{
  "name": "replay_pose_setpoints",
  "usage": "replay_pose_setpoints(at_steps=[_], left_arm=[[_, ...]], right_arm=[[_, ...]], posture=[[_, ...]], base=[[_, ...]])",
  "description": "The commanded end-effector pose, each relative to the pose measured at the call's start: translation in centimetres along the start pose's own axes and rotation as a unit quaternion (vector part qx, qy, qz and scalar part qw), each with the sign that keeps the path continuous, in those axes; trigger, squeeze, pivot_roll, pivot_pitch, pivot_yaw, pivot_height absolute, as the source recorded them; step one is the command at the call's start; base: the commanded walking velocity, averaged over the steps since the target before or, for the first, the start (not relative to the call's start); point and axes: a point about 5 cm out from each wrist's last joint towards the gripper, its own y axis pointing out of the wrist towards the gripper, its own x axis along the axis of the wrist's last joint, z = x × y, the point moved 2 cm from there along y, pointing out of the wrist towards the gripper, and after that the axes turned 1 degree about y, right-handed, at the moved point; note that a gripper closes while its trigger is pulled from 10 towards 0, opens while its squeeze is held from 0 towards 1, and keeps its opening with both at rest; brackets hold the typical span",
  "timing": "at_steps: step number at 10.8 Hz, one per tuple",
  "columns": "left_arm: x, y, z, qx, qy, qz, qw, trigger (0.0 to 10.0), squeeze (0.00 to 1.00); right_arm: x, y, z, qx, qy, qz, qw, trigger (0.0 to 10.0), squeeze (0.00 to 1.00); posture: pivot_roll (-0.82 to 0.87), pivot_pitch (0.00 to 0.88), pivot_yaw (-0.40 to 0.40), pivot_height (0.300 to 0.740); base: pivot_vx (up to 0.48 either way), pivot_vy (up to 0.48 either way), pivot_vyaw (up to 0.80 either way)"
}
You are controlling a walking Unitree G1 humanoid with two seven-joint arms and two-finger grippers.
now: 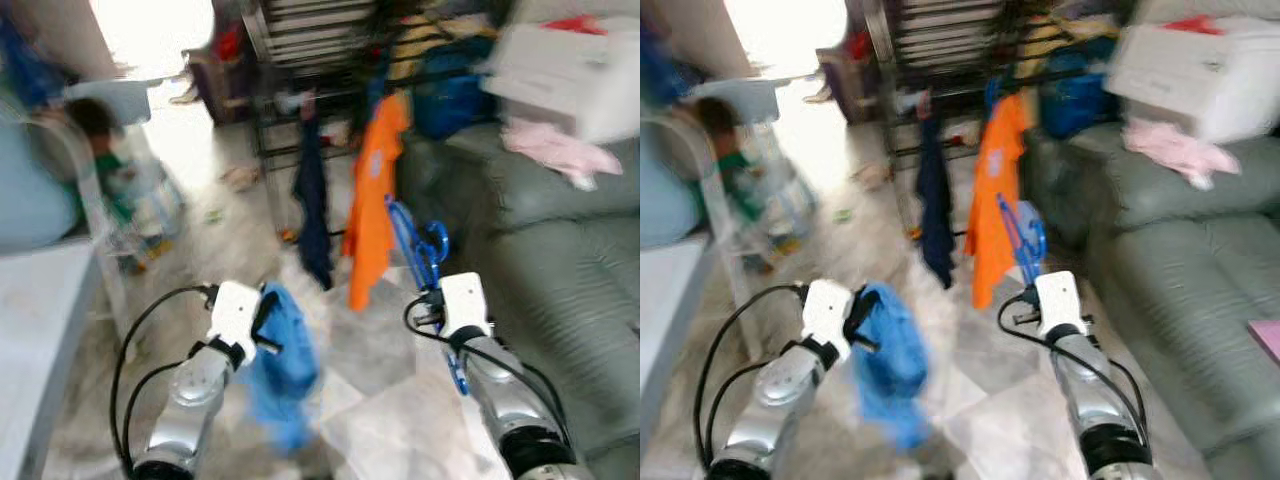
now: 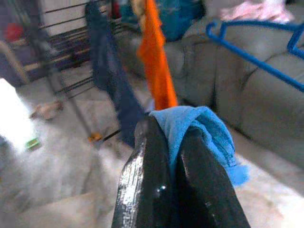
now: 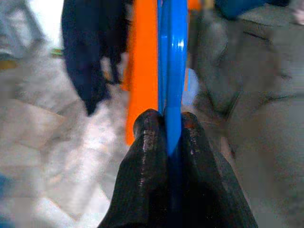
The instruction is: Hang hanger
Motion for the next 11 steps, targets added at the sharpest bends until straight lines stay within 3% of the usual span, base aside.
replay_pose_setpoints(at_steps=[1, 5, 8, 9, 11], left_arm=[[0.7, 0.0, 0.0, -0.005, 0.012, -0.015, 1.000, 10.0, 0.00], [0.6, 0.0, -0.8, -0.020, 0.014, -0.015, 1.000, 10.0, 0.00], [0.4, -0.1, -1.4, -0.028, 0.012, -0.012, 0.999, 10.0, 0.00], [0.5, 0.0, -1.7, -0.034, 0.027, -0.011, 0.999, 10.0, 0.00], [1.4, 0.5, -2.0, -0.053, 0.118, -0.023, 0.991, 10.0, 0.00]], right_arm=[[1.1, 0.3, 0.2, 0.002, 0.004, -0.017, 1.000, 10.0, 0.00], [1.1, 0.2, 0.1, 0.001, 0.004, -0.017, 1.000, 10.0, 0.00], [1.1, 0.2, 0.2, 0.001, 0.000, -0.016, 1.000, 10.0, 0.00], [1.1, 0.2, 0.1, 0.002, 0.000, -0.015, 1.000, 10.0, 0.00], [1.0, 0.1, -0.2, 0.005, -0.003, -0.011, 1.000, 10.0, 0.00]], posture=[[-0.09, 0.000, 0.068, 0.740], [-0.09, 0.000, 0.068, 0.740], [-0.09, 0.000, 0.068, 0.740], [-0.09, 0.000, 0.064, 0.740], [-0.09, 0.000, 0.064, 0.740]], base=[[0.259, 0.337, 0.00], [0.285, 0.138, 0.00], [0.000, 0.000, 0.00], [0.000, 0.000, 0.00], [0.000, 0.000, 0.00]])
